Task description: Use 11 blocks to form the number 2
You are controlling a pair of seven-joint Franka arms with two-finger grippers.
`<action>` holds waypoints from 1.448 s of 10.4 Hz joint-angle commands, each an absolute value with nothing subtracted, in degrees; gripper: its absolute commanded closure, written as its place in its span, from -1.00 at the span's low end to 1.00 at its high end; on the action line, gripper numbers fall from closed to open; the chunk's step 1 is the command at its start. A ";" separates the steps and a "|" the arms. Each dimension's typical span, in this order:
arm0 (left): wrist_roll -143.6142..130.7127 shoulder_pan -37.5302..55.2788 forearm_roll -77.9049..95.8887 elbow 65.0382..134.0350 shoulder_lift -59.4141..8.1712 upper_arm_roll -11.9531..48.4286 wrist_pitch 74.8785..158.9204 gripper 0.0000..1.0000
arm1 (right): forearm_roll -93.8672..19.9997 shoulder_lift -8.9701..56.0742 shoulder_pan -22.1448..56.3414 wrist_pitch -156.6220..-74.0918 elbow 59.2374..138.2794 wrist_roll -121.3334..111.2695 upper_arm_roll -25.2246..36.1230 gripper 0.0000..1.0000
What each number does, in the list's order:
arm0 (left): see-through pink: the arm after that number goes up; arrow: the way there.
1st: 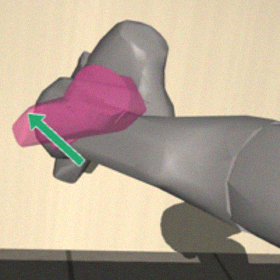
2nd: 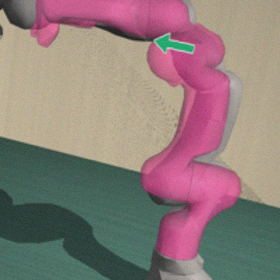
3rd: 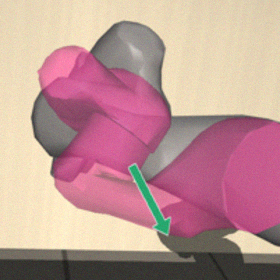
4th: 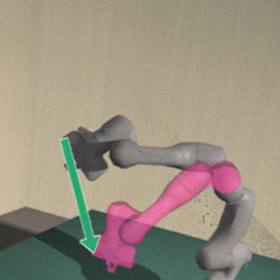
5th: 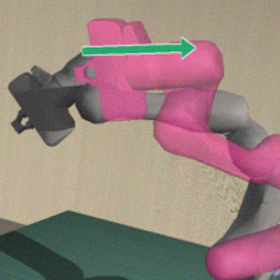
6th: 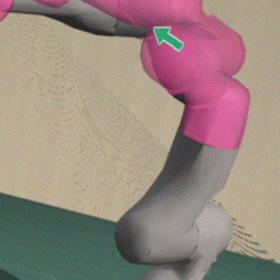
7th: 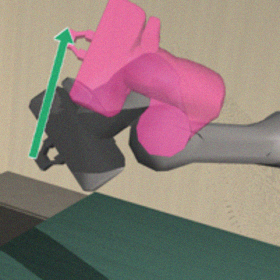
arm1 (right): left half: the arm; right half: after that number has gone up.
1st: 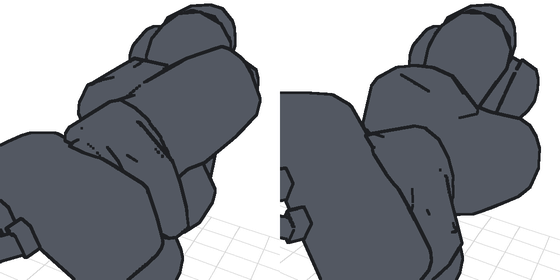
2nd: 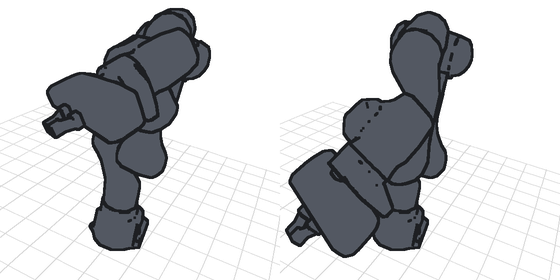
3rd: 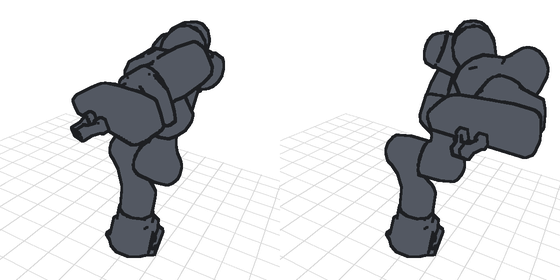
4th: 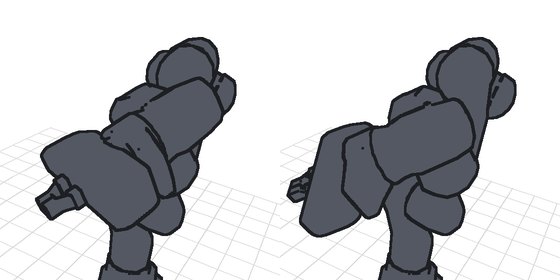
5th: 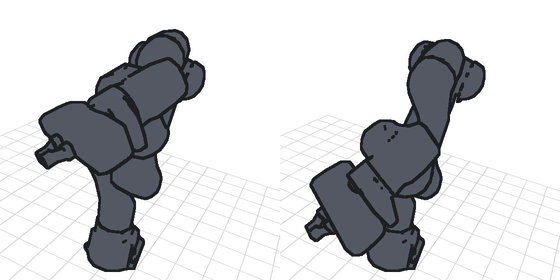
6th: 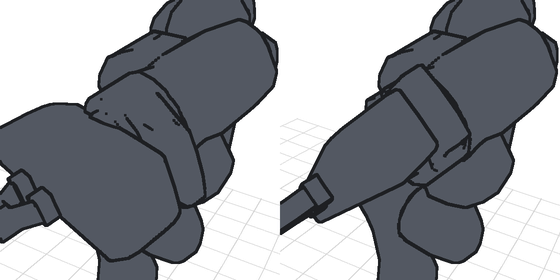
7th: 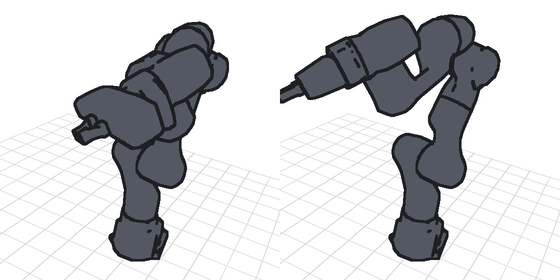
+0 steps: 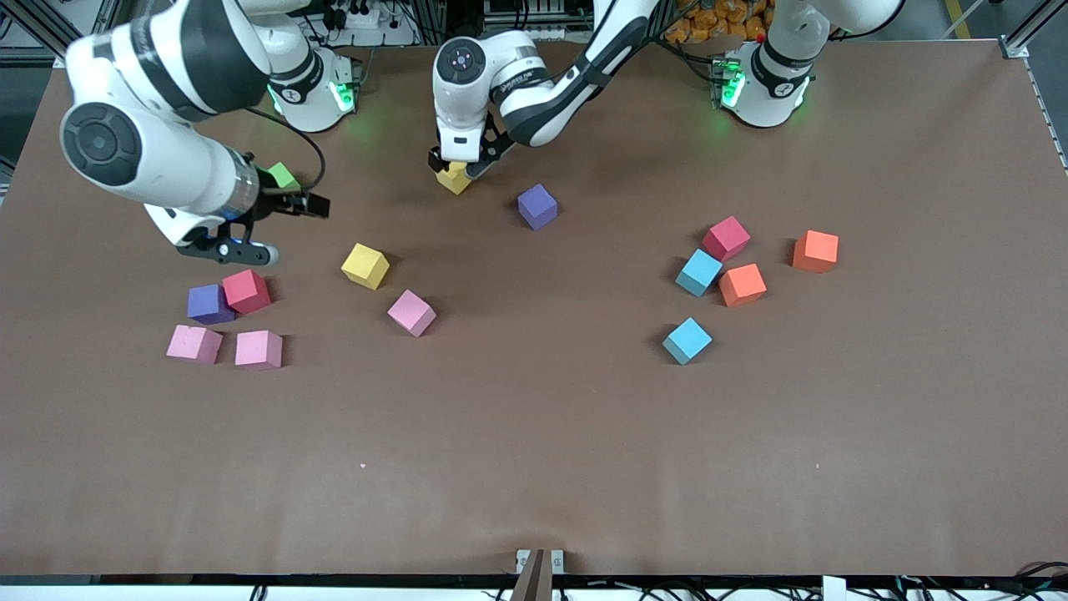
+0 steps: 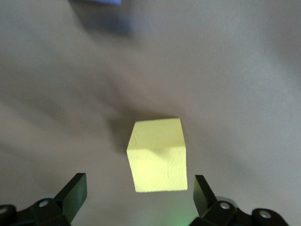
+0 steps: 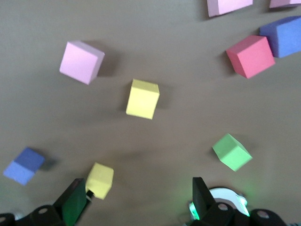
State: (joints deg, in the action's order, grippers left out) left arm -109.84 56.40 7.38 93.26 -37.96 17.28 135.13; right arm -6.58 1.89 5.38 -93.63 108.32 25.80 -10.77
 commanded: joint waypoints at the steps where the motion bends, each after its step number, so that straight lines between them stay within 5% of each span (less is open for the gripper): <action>1: -111.09 58.27 7.82 91.93 -40.33 16.17 137.10 -1.00 | -6.42 4.20 6.24 -100.35 111.09 32.32 -11.16 -1.00; 9: -111.00 59.23 4.76 88.24 -46.49 15.12 141.33 -1.00 | -6.33 16.60 10.98 -120.04 110.65 58.43 -11.16 -1.00; 10: -111.09 60.28 4.40 88.24 -46.58 15.20 141.33 -0.03 | -5.89 18.44 11.33 -122.58 110.65 60.54 -11.08 -1.00; 11: -111.53 61.08 4.39 88.42 -46.41 15.21 141.24 0.71 | -5.71 19.94 11.69 -124.87 110.65 62.91 -10.99 -1.00; 12: -112.75 61.26 4.39 88.85 -46.15 15.12 140.89 1.00 | -5.71 20.91 11.60 -127.15 110.57 66.84 -10.99 -1.00; 15: -117.15 59.69 4.31 90.26 -42.99 15.12 133.71 1.00 | -4.04 24.25 12.30 -130.15 109.42 69.43 -10.90 -1.00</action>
